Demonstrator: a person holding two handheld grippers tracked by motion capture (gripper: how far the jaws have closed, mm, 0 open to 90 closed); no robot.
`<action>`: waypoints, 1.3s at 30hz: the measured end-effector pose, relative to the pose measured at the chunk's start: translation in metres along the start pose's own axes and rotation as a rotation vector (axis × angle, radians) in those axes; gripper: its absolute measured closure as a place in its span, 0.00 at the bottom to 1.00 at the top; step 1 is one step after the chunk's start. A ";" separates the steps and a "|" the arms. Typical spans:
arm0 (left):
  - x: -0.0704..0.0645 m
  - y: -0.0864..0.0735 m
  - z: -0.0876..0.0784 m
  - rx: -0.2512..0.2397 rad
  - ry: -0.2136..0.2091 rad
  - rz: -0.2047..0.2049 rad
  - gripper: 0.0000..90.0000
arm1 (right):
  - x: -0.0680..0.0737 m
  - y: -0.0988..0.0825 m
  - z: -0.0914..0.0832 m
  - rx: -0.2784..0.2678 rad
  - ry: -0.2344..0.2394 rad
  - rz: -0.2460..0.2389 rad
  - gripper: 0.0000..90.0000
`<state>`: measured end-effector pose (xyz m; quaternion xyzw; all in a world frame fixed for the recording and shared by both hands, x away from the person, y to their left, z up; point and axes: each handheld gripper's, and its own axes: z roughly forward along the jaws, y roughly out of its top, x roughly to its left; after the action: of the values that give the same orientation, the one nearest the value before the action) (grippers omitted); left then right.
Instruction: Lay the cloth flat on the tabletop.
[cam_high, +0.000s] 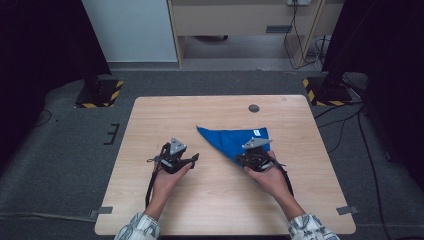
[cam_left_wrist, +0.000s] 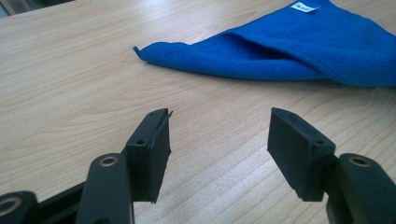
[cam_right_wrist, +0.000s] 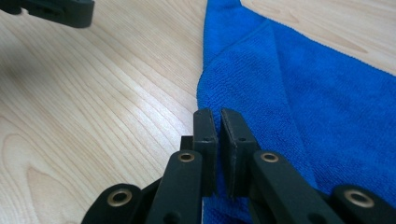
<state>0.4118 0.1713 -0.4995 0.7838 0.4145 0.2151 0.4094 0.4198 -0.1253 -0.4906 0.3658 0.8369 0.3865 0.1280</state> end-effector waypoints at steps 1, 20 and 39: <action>0.000 0.000 0.000 0.000 0.000 0.000 0.42 | 0.000 0.000 0.000 0.000 0.000 0.000 0.95; -0.006 0.000 0.003 0.004 -0.016 0.017 0.42 | -0.001 0.004 0.001 -0.005 0.021 0.022 0.97; -0.005 -0.001 -0.026 -0.042 -0.024 0.011 0.42 | 0.038 0.016 -0.003 -0.045 0.144 0.033 0.98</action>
<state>0.3912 0.1796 -0.4855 0.7798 0.4008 0.2165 0.4294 0.4004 -0.0931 -0.4738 0.3478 0.8289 0.4327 0.0692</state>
